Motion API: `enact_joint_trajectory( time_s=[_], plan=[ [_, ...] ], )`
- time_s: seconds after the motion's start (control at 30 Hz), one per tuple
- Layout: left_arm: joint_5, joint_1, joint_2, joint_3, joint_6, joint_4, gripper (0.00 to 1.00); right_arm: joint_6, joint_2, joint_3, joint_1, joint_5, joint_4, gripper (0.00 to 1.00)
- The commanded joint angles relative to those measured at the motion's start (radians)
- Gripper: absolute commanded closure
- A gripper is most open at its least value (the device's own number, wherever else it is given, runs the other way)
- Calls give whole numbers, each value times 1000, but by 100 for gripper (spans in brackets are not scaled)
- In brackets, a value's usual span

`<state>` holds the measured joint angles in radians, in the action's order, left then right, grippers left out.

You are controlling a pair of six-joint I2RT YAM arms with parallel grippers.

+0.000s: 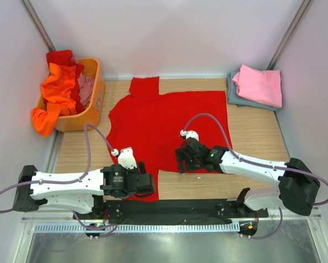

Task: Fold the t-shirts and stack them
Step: Flatten the tshirt out, then fold the tshirt

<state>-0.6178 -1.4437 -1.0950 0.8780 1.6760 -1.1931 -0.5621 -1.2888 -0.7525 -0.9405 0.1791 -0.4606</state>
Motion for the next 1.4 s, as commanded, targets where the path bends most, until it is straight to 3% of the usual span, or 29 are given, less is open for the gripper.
enact_joint_trajectory(
  time_s=[0.0, 0.03, 0.13, 0.3, 0.53, 0.83, 1.37],
  plan=[
    [7, 3, 12, 49, -24, -86, 27, 11, 28, -15, 0, 29, -12, 26],
    [12, 5, 12, 49, -28, -92, 18, 11, 31, -10, 0, 34, -12, 26],
    [20, 3, 6, 36, -22, -102, 10, 7, 39, 4, 0, 40, -10, 26],
    [26, 3, 56, -75, 42, -60, 10, 2, 36, 16, 0, 19, 0, 26],
    [47, 6, 202, -286, 103, 128, 7, -19, 69, 36, 0, 16, 37, 26],
    [92, 6, 207, -408, 151, 171, 7, -70, 178, 91, 0, 34, 36, 25],
    [96, 5, 113, -416, 56, 306, 11, -176, 325, 165, 0, 60, -49, 25]
  ],
)
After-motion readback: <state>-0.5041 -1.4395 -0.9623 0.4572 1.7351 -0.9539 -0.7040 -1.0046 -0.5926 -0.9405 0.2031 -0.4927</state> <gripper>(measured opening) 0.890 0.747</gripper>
